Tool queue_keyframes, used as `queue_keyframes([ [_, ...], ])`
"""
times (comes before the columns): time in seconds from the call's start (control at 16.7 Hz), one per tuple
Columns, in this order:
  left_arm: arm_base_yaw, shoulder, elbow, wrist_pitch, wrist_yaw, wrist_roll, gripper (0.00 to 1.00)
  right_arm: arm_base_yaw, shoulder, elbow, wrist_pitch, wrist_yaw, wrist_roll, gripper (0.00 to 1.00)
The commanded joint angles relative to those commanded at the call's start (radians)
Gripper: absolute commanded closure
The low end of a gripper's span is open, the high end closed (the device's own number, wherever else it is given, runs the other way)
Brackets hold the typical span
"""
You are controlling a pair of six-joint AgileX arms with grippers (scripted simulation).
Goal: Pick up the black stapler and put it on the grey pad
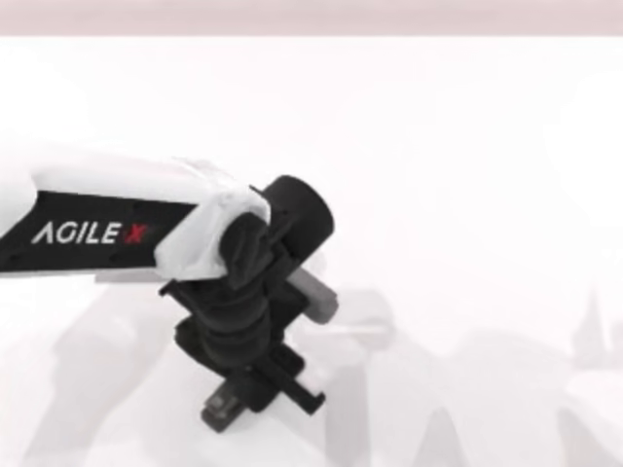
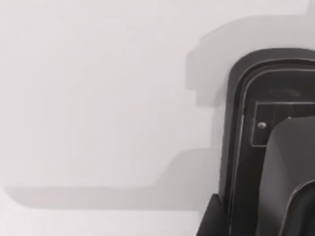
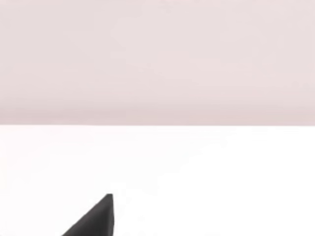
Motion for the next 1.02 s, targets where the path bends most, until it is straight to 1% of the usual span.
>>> queue_keyframes([
  [0.54,0.0,-0.007,0.015,-0.017,0.0,0.0,1.0,0.0,0.0,0.0,0.0,0.0,0.0,0.0],
  [0.66,0.003,-0.025,0.059,-0.076,0.0,-0.003,1.0,0.0,0.0,0.0,0.0,0.0,0.0,0.0],
  [0.9,0.01,-0.088,0.176,-0.287,0.0,-0.005,1.0,0.0,0.0,0.0,0.0,0.0,0.0,0.0],
  [1.02,0.013,-0.121,0.226,-0.359,0.0,-0.005,1.0,0.0,0.0,0.0,0.0,0.0,0.0,0.0],
])
